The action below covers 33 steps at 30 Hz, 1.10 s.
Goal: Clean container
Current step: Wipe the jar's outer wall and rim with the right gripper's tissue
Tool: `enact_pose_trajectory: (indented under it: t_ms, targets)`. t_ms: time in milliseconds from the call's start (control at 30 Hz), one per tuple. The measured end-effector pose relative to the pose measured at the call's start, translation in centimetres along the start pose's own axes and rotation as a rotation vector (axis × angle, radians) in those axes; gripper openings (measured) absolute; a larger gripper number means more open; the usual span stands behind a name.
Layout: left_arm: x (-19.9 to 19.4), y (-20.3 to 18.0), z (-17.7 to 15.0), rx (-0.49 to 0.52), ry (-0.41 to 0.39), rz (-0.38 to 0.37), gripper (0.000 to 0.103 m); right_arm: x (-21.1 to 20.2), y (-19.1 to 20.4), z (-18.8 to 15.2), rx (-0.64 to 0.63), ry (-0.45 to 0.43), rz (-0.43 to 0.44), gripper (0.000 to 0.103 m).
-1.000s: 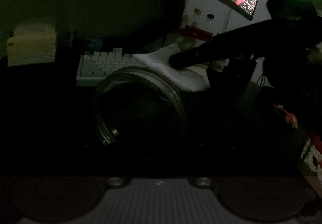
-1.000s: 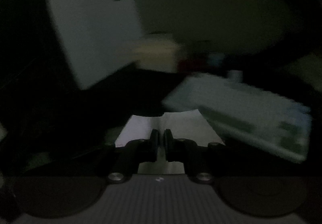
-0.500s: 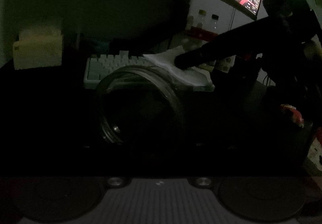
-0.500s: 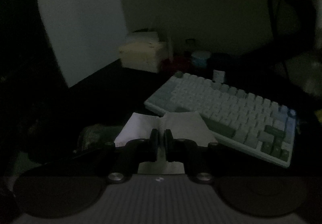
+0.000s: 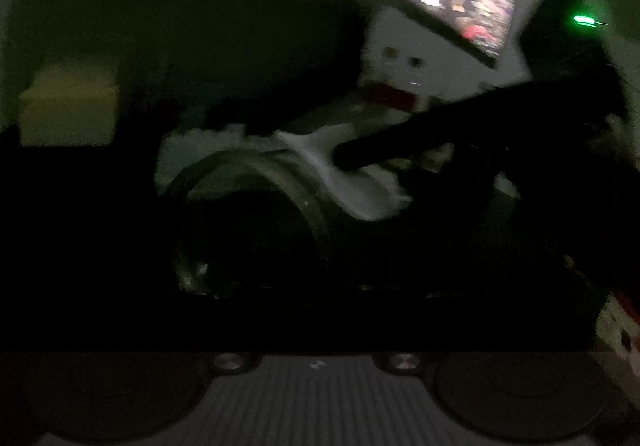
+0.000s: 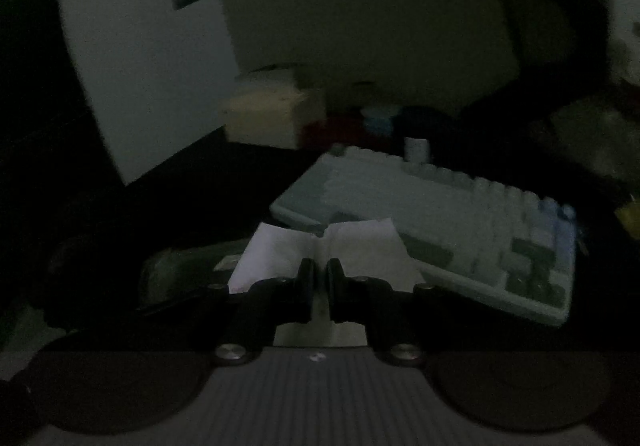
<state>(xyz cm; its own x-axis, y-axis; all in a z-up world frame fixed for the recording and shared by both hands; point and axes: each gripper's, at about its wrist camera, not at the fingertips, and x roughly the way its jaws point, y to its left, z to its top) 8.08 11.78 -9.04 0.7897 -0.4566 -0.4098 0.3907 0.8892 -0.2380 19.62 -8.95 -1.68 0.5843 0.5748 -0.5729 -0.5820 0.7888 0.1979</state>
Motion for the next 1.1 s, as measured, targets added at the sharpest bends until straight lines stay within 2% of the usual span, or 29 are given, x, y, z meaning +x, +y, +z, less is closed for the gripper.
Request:
enact_pose_trajectory:
  t_ms: [133, 233, 300, 367, 467, 500, 567, 633, 700, 767, 800, 900, 1033, 1100]
  targets:
    - [-0.3, 0.4, 0.0, -0.076, -0.038, -0.148, 0.01, -1.9, -0.6, -0.8, 0.039, -0.028, 0.02, 0.009]
    - [-0.5, 1.0, 0.0, -0.136, -0.055, -0.267, 0.01, -3.3, -0.4, -1.5, 0.07, -0.02, 0.079, 0.009]
    - [-0.6, 1.3, -0.1, -0.176, -0.058, -0.358, 0.01, -3.7, -0.2, -1.9, 0.125, 0.006, 0.154, 0.009]
    - [-0.6, 1.0, -0.2, -0.17, -0.049, -0.412, 0.01, -4.0, 0.6, -2.2, 0.109, 0.016, 0.181, 0.009]
    - [-0.9, -0.3, -0.3, -0.091, -0.041, -0.365, 0.015, -4.1, 2.1, -2.3, 0.01, 0.007, 0.148, 0.009]
    - [-1.1, -0.9, -0.4, -0.056, -0.036, -0.337, 0.025, -4.0, 2.2, -2.3, 0.0, 0.006, 0.148, 0.009]
    - [-1.1, -1.9, -0.5, 0.016, -0.007, -0.281, 0.037, -3.5, 2.2, -2.1, -0.006, 0.007, 0.16, 0.009]
    - [-0.8, -2.6, -0.6, 0.073, 0.029, -0.229, 0.037, -3.1, 2.1, -1.9, -0.019, 0.008, 0.143, 0.009]
    - [-0.1, -3.0, -0.8, 0.089, 0.062, -0.185, 0.038, -2.6, 2.1, -1.4, -0.059, 0.011, 0.09, 0.009]
    - [0.8, -2.8, -1.0, 0.059, 0.103, -0.128, 0.04, -2.0, 1.8, -1.0, -0.083, 0.016, 0.058, 0.01]
    - [1.2, -2.5, -1.0, 0.042, 0.123, -0.104, 0.046, -1.6, 1.6, -0.6, -0.082, 0.023, 0.06, 0.01]
    - [0.9, -1.5, -0.9, 0.001, 0.127, -0.071, 0.049, -0.7, 1.9, 0.2, -0.079, 0.047, 0.098, 0.01]
    - [0.8, -0.7, -0.6, -0.046, 0.123, -0.043, 0.05, -0.6, 3.5, 0.2, -0.114, 0.081, 0.285, 0.01]
    - [0.7, -0.2, -0.5, -0.071, 0.119, -0.03, 0.049, -0.3, 3.6, 0.3, -0.127, 0.086, 0.318, 0.009]
